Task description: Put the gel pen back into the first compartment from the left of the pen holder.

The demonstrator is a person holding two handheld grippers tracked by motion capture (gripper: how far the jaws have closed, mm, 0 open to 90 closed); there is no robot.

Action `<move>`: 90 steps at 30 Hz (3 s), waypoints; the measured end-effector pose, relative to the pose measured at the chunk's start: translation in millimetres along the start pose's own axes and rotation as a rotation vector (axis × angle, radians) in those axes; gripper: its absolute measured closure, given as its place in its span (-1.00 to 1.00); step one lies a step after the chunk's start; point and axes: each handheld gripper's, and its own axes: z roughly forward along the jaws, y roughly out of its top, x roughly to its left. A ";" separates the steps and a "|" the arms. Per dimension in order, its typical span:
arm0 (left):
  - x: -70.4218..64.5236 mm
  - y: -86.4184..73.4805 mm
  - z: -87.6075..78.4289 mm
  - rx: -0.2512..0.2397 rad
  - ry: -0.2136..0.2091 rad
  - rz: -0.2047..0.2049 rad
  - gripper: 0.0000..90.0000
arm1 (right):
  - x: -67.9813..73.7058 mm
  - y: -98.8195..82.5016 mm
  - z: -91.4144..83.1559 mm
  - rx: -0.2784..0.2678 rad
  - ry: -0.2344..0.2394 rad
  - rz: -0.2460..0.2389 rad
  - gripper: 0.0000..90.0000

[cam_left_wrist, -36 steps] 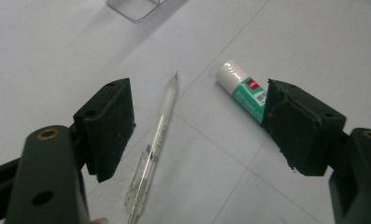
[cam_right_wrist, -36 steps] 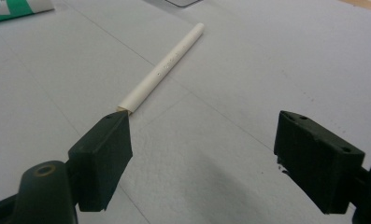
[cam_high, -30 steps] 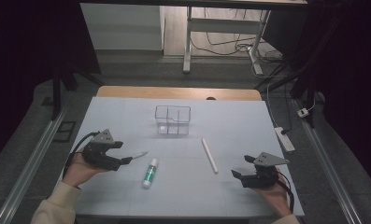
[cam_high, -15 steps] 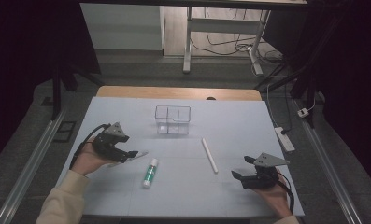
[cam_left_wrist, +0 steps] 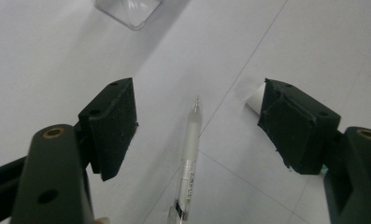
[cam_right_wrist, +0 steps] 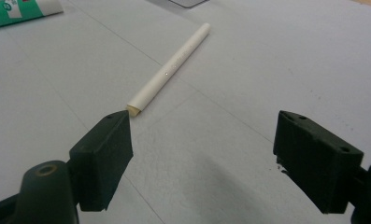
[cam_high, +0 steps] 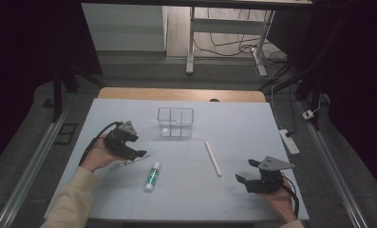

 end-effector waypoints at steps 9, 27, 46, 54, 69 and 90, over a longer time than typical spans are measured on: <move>6.1 3.1 18.8 0.061 -0.029 0.005 -0.36 | 0.6 -1.0 1.4 0.009 0.001 -0.002 -0.58; 8.3 1.4 35.2 0.147 -0.032 0.033 -0.27 | -0.2 -2.3 2.5 0.028 -0.001 -0.002 -0.59; 5.5 1.3 50.0 0.220 -0.036 0.081 0.04 | -0.3 -2.8 3.7 0.040 -0.001 -0.006 -0.59; 4.4 0.7 54.9 0.248 -0.050 0.103 0.21 | -0.5 -2.8 3.4 0.038 -0.003 -0.005 -0.59; -1.3 2.4 55.3 0.272 -0.043 0.164 0.78 | -0.4 -2.7 2.4 0.031 -0.004 -0.006 -0.59; 1.1 -2.2 47.5 0.252 0.005 0.158 0.79 | -1.3 -2.6 1.7 0.030 -0.012 -0.005 -0.59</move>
